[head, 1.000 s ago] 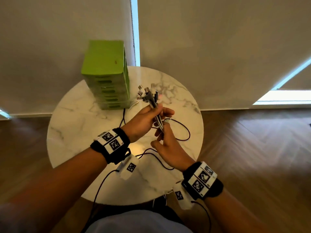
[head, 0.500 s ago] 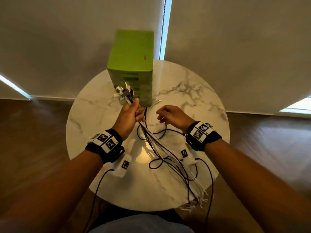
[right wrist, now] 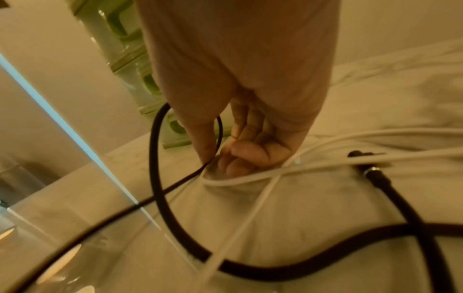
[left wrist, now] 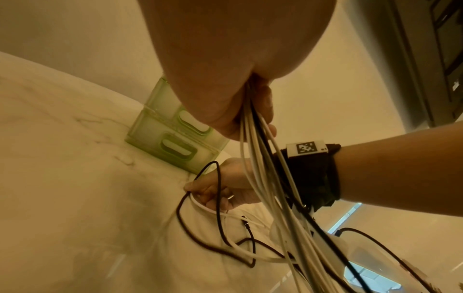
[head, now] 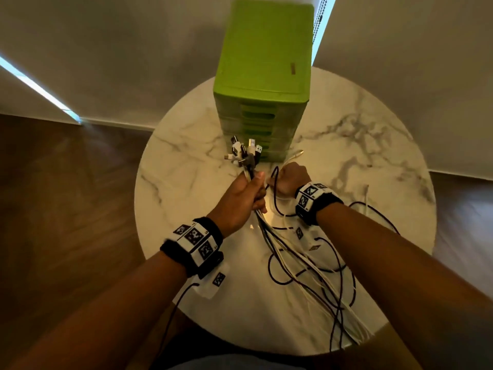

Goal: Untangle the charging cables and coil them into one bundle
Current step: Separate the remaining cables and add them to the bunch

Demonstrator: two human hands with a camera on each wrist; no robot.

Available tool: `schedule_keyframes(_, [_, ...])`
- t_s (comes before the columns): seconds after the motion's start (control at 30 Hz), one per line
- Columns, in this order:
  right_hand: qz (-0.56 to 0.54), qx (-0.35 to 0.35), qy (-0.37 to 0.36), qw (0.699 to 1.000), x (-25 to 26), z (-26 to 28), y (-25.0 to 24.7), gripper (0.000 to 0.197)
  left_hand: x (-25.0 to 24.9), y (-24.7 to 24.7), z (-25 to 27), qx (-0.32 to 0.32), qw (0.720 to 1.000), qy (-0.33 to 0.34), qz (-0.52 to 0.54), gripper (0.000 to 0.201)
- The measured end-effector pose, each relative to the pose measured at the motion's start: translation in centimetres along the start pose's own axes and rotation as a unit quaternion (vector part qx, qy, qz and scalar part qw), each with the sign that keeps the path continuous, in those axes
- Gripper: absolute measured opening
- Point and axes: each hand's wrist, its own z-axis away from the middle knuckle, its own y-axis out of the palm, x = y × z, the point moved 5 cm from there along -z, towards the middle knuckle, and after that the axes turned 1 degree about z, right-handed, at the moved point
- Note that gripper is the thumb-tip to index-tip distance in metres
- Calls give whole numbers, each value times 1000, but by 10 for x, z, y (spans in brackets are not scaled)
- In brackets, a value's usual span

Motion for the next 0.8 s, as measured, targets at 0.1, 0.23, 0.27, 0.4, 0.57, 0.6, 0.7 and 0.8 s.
schedule_keyframes(0.1, [-8,6,1,1000,0,0,6,44,2,-3,0,7,1000,-4,2,32])
schedule_keyframes(0.23, [14,30,-21,999,-2,4,5,34,4,-4,0,16,1000,-9,-2,30])
schedule_keyframes(0.27, [16,38,-25,999,-2,4,5,40,3,-4,0,18,1000,-8,0,30])
schedule_keyframes(0.4, [-3,31,-12,999,-5,10,-3,53,3,-1,-1,19,1000,1,-8,31])
schedule_keyframes(0.57, [38,30,-56,997,2,21,7,33,3,1,1,17,1000,10,-12,32])
schedule_keyframes(0.6, [46,28,-65,996,4,24,7,32,3,2,2,16,1000,11,-14,32])
schedule_keyframes(0.7, [80,22,-85,993,4,27,9,32,3,4,3,11,1000,13,-19,33])
schedule_keyframes(0.8, [112,21,-110,987,3,32,10,34,3,6,5,8,1000,21,-16,33])
